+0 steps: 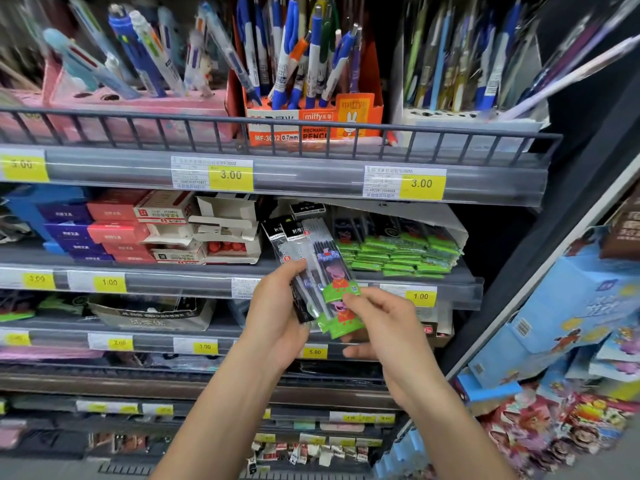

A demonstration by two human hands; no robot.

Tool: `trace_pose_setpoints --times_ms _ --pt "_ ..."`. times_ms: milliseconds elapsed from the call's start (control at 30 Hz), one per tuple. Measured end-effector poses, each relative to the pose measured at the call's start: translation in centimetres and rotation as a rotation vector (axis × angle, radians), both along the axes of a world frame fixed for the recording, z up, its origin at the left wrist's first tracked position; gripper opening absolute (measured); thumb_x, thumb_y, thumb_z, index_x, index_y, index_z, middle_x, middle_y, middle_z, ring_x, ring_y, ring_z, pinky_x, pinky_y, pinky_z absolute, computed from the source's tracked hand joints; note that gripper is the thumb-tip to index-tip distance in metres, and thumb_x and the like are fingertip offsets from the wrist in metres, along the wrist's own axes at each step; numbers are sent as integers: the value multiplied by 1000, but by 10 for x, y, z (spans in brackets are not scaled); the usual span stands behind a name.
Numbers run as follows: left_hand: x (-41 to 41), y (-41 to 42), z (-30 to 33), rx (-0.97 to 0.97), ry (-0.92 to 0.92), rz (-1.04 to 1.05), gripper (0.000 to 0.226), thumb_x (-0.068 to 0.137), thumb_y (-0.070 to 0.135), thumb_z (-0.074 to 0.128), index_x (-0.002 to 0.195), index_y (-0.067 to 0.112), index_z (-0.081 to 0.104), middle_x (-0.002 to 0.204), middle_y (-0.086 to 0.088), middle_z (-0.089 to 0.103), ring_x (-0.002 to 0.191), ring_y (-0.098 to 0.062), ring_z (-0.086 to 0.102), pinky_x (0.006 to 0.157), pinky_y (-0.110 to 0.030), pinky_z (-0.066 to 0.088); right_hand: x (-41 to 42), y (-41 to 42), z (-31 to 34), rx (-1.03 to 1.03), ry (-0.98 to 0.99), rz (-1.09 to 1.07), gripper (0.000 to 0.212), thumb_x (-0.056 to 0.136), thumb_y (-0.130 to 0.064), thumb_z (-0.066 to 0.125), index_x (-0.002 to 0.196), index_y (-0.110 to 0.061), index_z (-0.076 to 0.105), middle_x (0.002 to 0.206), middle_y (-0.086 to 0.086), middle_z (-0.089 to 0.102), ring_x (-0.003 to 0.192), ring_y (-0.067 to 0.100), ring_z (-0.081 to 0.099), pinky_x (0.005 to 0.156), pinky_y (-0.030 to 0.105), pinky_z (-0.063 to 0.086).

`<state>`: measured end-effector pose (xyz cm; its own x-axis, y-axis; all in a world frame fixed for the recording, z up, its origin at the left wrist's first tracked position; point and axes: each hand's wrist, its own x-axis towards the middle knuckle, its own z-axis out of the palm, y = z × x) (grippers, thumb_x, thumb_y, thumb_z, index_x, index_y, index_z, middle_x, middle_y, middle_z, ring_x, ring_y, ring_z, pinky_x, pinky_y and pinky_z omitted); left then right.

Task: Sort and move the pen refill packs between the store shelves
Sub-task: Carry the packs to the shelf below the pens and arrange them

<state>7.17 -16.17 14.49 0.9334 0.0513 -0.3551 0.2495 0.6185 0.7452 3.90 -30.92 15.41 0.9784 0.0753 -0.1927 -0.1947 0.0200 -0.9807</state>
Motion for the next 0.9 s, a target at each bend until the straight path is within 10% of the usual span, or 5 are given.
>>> trace_pose_setpoints --times_ms 533,900 --pt "0 2 2 149 -74 130 38 91 17 79 125 3 66 110 -18 79 98 -38 78 84 -58 63 -7 -4 -7 202 52 -34 15 97 -21 69 89 -14 81 71 10 65 60 19 62 55 28 55" --pt "-3 9 2 40 26 9 27 105 23 60 115 0 70 82 -11 72 68 -22 70 62 -34 60 46 23 0 499 139 -330 10 95 -11 70 92 -2 71 64 6 64 54 14 63 50 23 54"
